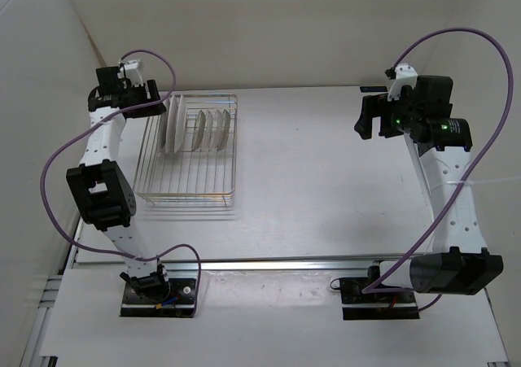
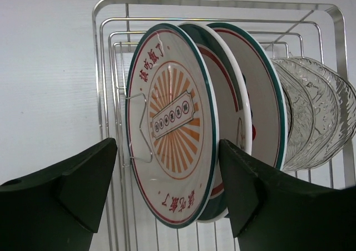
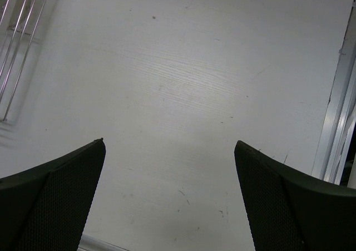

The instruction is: Unload the plates from the dish rack

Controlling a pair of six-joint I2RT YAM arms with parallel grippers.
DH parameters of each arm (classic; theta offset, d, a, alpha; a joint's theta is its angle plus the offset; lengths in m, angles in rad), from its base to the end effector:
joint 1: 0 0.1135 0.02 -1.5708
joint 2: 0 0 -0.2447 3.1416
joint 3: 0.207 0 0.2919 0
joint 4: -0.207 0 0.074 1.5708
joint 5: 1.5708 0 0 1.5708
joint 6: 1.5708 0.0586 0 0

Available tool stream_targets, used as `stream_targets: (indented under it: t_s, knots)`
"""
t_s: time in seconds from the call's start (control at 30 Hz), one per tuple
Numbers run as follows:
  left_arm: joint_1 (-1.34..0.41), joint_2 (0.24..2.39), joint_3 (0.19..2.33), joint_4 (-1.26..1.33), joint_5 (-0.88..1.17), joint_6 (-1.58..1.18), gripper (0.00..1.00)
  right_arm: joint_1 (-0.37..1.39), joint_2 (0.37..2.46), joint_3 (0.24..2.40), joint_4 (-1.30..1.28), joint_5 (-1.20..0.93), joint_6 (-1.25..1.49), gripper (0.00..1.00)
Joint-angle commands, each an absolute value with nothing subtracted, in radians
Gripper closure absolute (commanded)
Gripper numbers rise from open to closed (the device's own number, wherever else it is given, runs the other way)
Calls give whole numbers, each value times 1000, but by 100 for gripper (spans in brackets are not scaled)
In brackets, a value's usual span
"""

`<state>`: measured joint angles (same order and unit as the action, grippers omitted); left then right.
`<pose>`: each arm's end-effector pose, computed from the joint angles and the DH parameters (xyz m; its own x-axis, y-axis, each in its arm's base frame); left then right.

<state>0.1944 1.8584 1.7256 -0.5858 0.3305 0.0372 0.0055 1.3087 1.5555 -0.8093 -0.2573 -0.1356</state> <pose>0.4726 0.0737 0.2846 -0.6434 -0.0908 -0.7602 0.0809 0.9793 -0.1855 0.3294 0.0167 0.4081 -0.4986 -0.1335 -0.8565 -0.2906 0.9566 0.0201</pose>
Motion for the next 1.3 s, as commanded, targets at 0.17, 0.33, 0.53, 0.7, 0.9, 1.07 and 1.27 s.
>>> stream_targets:
  t_s: [0.17,0.33,0.53,0.7,0.9,1.07,1.27]
  knots:
    - [193,1882,1718,-569,311,49,31,0,1278,1552,-779,-267,-146,0]
    - [184,1872,1718,-578,324,49,59,0,1278,1552,-779,-267,-146,0]
    - [184,1852,1739,-587,324,26,74,0,1267,1552,-779,-258,-146,0]
    - [184,1873,1740,-588,293,17,76,0,1246,1543,-779,-258,-146,0]
    - [175,1901,1752,-600,273,17,89,0,1236,1543,-779,-258,-146,0]
    - [175,1888,1796,-621,264,17,89,0,1236,1543,-779,-249,-146,0]
    - [175,1807,1876,-675,245,8,89,0,1236,1543,-779,-239,-146,0]
